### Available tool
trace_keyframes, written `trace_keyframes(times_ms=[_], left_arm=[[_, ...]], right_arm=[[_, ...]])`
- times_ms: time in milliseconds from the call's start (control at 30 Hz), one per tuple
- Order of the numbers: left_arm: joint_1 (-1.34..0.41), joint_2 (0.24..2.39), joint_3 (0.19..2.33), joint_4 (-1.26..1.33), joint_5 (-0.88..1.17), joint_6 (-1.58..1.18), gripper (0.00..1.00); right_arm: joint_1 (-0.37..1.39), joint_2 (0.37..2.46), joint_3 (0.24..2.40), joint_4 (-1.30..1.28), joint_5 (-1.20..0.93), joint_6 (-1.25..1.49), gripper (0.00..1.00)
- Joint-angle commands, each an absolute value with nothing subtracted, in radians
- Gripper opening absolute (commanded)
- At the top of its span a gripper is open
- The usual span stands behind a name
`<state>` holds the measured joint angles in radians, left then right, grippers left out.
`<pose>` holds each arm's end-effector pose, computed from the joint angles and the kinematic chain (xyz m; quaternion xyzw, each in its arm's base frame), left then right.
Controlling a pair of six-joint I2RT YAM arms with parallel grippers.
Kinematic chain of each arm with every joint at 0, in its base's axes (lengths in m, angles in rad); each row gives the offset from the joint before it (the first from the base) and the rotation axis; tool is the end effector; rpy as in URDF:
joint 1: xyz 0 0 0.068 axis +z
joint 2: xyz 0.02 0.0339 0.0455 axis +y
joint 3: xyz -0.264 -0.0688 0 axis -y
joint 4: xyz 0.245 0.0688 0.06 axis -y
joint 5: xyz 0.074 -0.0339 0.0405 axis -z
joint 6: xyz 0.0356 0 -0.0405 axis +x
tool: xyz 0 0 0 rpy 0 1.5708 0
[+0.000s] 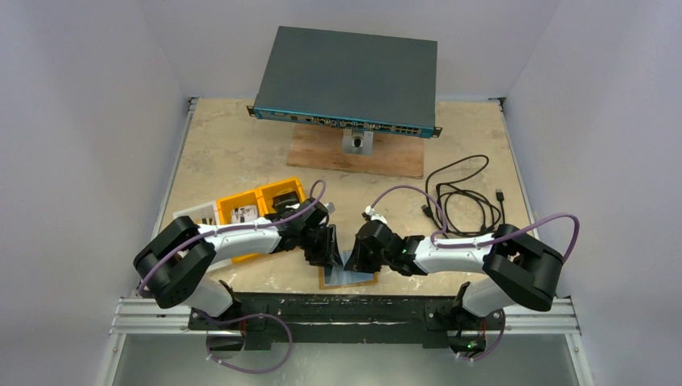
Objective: Take the credit cards out of the card holder
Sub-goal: Remove the credit card from the card holder.
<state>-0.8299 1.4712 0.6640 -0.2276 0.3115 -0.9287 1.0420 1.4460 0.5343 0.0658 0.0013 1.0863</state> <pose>0.1685 -0.2004 0.1479 -0.0060 0.9535 -0.2969 0.0516 0.1298 0.2221 0.1365 0.0209 0.9348 0.3097 0.1726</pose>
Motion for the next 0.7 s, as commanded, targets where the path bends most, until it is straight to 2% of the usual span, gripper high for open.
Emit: trace_keyframes(times_ms=[0,167,333,667], left_arm=[[-0.849,1.515,0.676,-0.204,0.293,-0.950,0.31],[-0.852,1.523,0.690,-0.221,0.280,-0.959,0.14],[-0.853,1.500,0.694,-0.252,0.254,-0.964,0.00],[-0.853,1.467,0.718,-0.280,0.258,-0.948,0.00]], right_arm=[[1.042,1.464,0.501,-0.006,0.004,1.075,0.02],[1.037,1.452,0.515,-0.007,0.004,1.065,0.03],[1.023,1.399,0.536,-0.033,0.003,1.045,0.12],[0.991,1.242,0.646,-0.202,0.035,0.975,0.28]])
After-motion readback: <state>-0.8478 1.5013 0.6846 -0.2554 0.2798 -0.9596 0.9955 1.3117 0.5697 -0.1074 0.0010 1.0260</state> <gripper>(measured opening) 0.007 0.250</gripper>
